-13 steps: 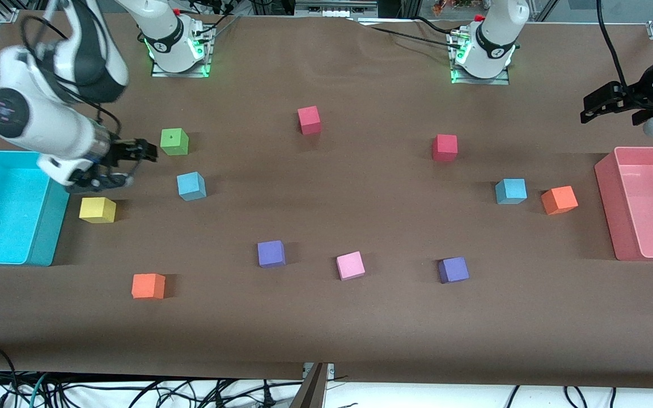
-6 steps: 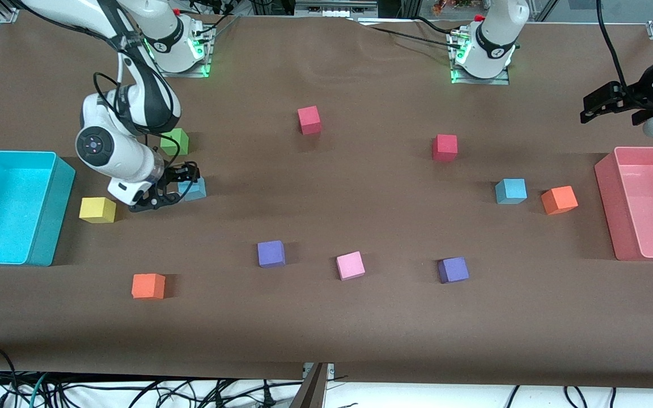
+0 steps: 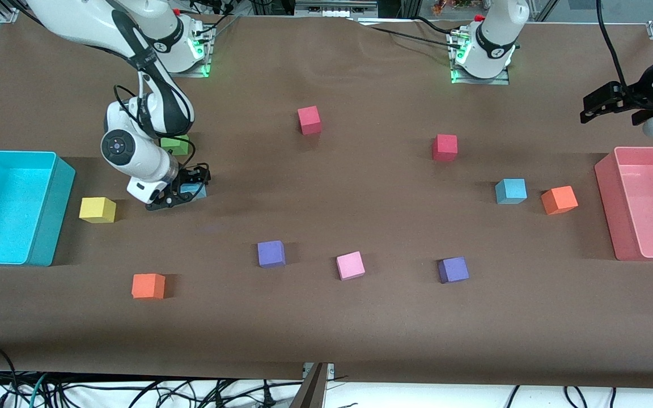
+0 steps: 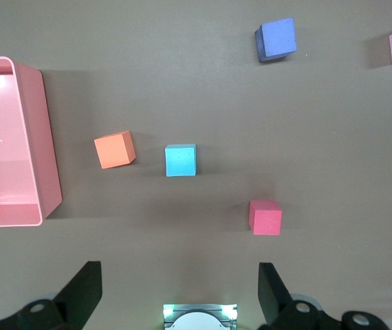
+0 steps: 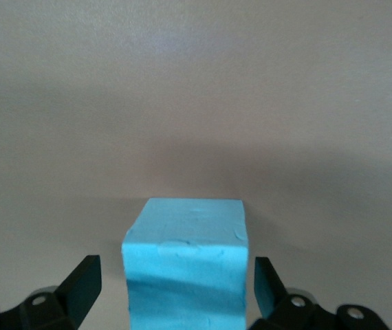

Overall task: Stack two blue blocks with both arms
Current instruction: 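Lift the light blue cube and carry it toward the table center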

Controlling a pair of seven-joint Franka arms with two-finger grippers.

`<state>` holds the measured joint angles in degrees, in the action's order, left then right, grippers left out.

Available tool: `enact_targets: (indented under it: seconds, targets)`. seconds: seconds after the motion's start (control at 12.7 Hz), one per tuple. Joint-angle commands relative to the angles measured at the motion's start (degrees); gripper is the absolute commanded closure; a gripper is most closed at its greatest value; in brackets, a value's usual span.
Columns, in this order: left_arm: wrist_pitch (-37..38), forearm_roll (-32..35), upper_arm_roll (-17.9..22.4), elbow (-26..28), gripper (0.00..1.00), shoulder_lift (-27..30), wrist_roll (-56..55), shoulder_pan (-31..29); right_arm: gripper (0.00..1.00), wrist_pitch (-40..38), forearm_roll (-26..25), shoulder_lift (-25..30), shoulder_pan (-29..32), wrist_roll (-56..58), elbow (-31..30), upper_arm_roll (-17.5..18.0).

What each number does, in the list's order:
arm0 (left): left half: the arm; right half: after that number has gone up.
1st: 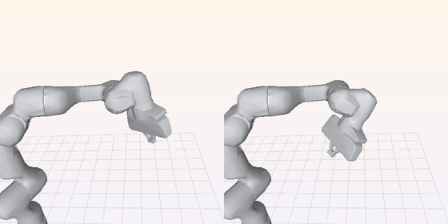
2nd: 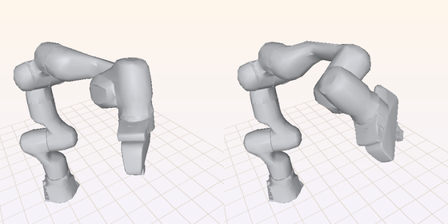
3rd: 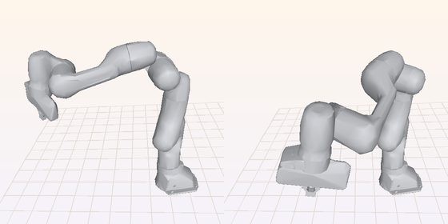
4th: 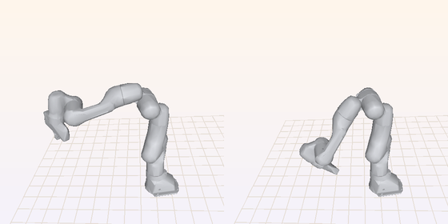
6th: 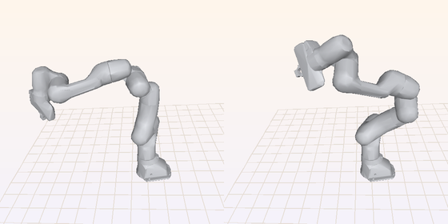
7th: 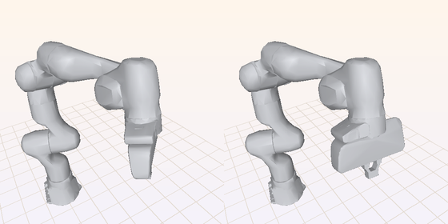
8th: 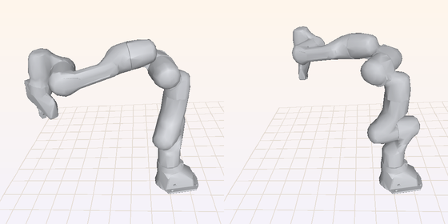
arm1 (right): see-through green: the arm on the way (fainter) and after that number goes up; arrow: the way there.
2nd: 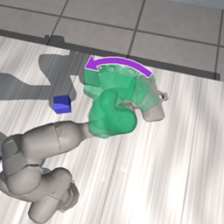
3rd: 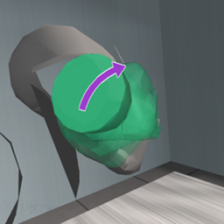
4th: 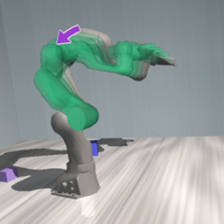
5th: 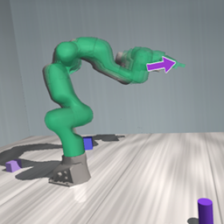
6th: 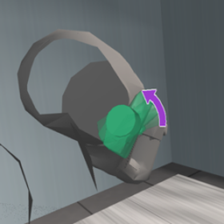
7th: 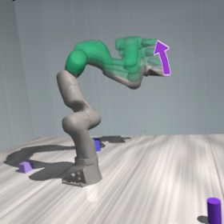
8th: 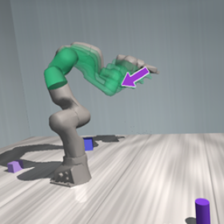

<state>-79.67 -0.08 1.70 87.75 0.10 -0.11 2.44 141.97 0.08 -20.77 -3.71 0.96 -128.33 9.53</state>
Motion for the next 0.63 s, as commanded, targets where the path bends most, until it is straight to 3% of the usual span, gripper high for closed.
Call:
enact_targets:
  seconds: [0.0,0.24,0.39,0.55]
  targets:
    - [1.36,1.39,0.06,-1.88,0.00,-0.89,0.55,0.37,0.70,1.91,-0.52,-0.68,-0.24,0.18,-0.43,0.14]
    - [1.36,1.39,0.06,-1.88,0.00,-0.89,0.55,0.37,0.77,-2.03,-0.52,1.85,-0.24,-0.08,1.14,0.32]
    - [1.36,1.39,0.06,-1.97,0.00,-0.89,0.55,0.37,0.77,-12.80,0.26,2.57,-2.33,-0.87,8.14,0.76]
    - [1.36,1.39,0.15,-1.88,0.00,-0.89,0.55,0.37,0.77,-20.48,0.88,1.44,-6.55,-9.00,16.23,0.76]
